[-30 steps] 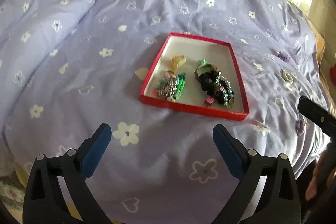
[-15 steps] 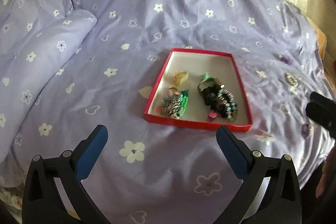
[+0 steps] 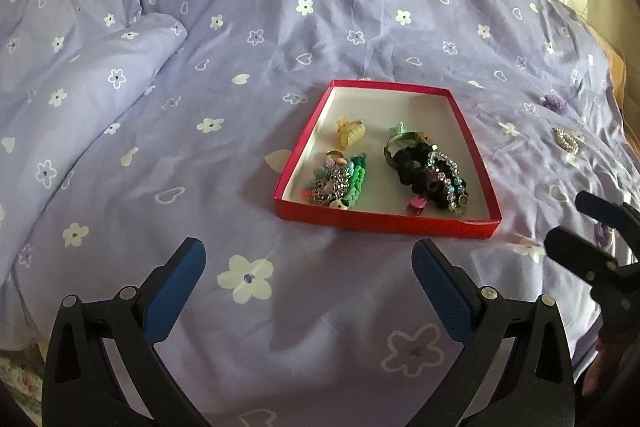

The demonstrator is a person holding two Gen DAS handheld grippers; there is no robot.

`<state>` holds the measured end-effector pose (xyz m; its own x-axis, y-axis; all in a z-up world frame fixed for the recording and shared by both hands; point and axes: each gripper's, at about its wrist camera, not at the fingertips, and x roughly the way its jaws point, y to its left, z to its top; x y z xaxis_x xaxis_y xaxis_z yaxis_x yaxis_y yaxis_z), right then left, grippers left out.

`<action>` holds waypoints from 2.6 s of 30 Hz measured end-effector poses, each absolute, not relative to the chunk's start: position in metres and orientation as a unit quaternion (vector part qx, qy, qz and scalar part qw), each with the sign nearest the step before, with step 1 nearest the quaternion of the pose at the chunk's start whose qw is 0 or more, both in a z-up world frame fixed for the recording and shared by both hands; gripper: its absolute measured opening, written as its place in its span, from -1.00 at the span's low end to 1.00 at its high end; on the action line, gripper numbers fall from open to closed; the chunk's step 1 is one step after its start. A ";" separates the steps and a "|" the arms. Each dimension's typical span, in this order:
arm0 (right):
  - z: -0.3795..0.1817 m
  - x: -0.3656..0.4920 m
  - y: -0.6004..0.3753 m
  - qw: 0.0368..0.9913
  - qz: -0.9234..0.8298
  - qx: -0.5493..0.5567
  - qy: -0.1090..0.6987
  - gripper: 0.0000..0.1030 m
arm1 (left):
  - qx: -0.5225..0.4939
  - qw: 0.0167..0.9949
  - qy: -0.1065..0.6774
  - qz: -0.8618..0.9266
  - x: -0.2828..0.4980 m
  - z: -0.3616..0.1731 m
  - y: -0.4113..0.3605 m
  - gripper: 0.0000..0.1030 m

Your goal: Organize jewelry

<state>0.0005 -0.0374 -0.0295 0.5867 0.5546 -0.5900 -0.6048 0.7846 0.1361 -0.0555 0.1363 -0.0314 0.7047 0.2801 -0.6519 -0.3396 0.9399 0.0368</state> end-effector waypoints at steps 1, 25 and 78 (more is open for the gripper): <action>-0.030 0.000 -0.037 0.890 0.326 -0.040 0.317 1.00 | -0.042 0.923 0.343 0.169 -0.056 -0.030 0.136 1.00; -0.034 0.002 -0.034 0.886 0.331 -0.030 0.322 1.00 | -0.036 0.924 0.341 0.171 -0.056 -0.025 0.130 1.00; -0.027 -0.005 -0.025 0.881 0.346 -0.029 0.321 1.00 | -0.038 0.923 0.343 0.172 -0.058 -0.026 0.130 1.00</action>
<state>-0.0052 -0.0250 -0.0267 0.5556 0.5904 -0.5855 -0.6280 0.7595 0.1699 -0.0577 0.1303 -0.0259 0.7055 0.2910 -0.6462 -0.3432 0.9380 0.0477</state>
